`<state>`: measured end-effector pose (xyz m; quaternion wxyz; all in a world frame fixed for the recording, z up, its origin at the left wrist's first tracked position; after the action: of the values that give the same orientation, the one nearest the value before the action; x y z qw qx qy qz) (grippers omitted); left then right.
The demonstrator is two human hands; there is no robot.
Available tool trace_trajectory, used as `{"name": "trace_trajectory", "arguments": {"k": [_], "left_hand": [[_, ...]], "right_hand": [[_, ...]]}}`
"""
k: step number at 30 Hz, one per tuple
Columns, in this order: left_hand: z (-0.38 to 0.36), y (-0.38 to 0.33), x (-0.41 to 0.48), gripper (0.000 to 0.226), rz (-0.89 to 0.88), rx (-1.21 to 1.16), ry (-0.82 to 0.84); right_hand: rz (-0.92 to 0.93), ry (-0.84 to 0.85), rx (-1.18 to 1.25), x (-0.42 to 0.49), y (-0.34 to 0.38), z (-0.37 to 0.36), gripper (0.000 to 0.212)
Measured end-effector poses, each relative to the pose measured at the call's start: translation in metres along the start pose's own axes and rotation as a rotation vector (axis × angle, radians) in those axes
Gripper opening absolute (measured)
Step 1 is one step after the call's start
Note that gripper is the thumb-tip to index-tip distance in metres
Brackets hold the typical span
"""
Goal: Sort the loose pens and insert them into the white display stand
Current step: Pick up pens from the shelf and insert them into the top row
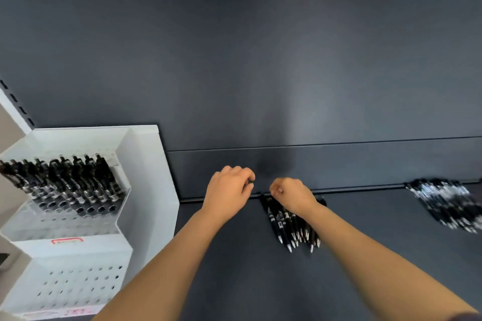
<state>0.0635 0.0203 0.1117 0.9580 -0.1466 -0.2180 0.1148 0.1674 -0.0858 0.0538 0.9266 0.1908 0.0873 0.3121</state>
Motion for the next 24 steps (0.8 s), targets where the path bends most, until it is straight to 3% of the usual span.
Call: {"name": "trace_trajectory", "arguments": {"k": [9,13,24], "left_hand": [[-0.117,-0.004,-0.008,0.039,0.103,0.091,0.468],[-0.150,-0.003,-0.018,0.043,0.145,0.130,0.596],[-0.145,0.035,-0.029,0.027,0.478,0.137,0.462]], "right_hand": [[0.008,0.110,-0.165,0.020,-0.041,-0.034,0.026],[0.054,0.124,-0.192,0.028,-0.043,-0.041,0.028],[0.105,0.139,-0.343,0.035,-0.030,-0.070,0.045]]}}
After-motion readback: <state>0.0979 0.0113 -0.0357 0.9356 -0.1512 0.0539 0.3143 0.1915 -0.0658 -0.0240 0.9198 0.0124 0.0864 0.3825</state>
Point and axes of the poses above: each hand's wrist, its own x-axis towards the middle knuckle, its own z-axis out of the back of the hand, y = z × x, the point moved 9 cm from there along x, towards the middle knuckle, and after that the axes turned 5 degrees about -y, right-handed, at the moved point
